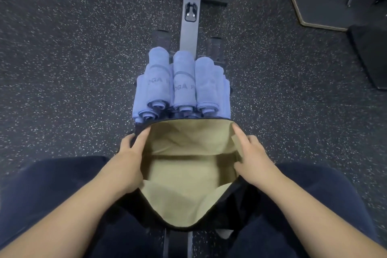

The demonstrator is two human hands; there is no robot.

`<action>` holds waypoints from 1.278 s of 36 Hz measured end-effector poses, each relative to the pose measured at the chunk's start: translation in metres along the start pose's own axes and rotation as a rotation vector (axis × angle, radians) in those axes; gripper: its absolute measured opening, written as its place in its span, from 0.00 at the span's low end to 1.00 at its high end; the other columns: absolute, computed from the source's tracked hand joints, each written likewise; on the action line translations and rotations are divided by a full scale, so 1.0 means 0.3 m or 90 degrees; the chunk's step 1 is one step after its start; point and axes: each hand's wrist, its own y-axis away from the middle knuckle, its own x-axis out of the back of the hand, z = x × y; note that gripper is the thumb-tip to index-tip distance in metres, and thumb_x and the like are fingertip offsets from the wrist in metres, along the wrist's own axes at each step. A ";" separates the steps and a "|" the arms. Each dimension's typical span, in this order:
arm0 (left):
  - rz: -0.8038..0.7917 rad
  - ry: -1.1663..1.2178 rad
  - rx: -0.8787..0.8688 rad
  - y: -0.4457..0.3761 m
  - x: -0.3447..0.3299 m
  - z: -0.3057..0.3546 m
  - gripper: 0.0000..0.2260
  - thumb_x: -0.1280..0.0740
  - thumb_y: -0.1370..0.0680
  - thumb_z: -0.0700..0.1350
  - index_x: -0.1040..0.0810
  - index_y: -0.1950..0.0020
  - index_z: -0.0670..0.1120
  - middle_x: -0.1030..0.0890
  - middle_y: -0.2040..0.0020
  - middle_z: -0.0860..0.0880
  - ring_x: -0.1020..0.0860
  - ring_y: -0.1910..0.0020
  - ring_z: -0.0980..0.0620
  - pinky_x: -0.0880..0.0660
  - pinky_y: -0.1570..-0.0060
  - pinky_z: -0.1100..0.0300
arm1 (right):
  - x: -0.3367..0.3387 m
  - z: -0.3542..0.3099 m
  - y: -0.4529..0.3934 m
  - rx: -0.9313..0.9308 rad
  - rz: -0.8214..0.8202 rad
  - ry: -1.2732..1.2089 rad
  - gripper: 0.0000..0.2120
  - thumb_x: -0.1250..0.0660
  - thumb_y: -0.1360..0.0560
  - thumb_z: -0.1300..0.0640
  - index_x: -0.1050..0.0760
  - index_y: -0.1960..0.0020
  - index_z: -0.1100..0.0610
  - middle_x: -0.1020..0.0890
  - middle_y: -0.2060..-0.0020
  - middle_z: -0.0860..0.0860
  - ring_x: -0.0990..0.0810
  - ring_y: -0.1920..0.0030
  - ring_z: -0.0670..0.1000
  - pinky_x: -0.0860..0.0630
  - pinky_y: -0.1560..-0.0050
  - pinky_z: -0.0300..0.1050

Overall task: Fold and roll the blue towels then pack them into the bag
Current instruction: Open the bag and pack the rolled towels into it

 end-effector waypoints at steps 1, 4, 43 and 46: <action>-0.004 0.013 -0.002 -0.001 0.000 -0.007 0.53 0.34 0.36 0.30 0.59 0.26 0.66 0.54 0.24 0.51 0.22 0.46 0.44 0.23 0.48 0.53 | 0.001 -0.001 -0.015 -0.001 0.011 -0.016 0.42 0.37 0.29 0.64 0.52 0.24 0.38 0.36 0.43 0.50 0.34 0.42 0.53 0.34 0.40 0.45; -0.010 0.032 -0.010 0.004 0.003 -0.025 0.52 0.35 0.35 0.30 0.60 0.26 0.67 0.55 0.25 0.52 0.22 0.47 0.45 0.23 0.49 0.52 | 0.000 -0.017 -0.055 -0.001 0.077 -0.042 0.20 0.35 0.26 0.53 0.28 0.35 0.42 0.32 0.45 0.49 0.32 0.40 0.52 0.35 0.38 0.44; -0.017 0.120 -0.041 0.011 -0.043 0.017 0.52 0.38 0.30 0.31 0.76 0.44 0.74 0.61 0.23 0.51 0.25 0.43 0.47 0.28 0.55 0.63 | 0.010 -0.307 -0.419 -0.058 0.164 -0.221 0.36 0.39 0.23 0.55 0.56 0.22 0.53 0.29 0.38 0.59 0.25 0.43 0.60 0.27 0.42 0.52; -0.015 0.132 -0.043 0.006 -0.041 0.008 0.53 0.38 0.30 0.31 0.76 0.46 0.76 0.61 0.23 0.53 0.27 0.38 0.47 0.27 0.49 0.61 | 0.021 -0.302 -0.386 -0.057 0.181 -0.274 0.34 0.40 0.22 0.57 0.55 0.22 0.53 0.27 0.47 0.54 0.25 0.57 0.55 0.29 0.59 0.45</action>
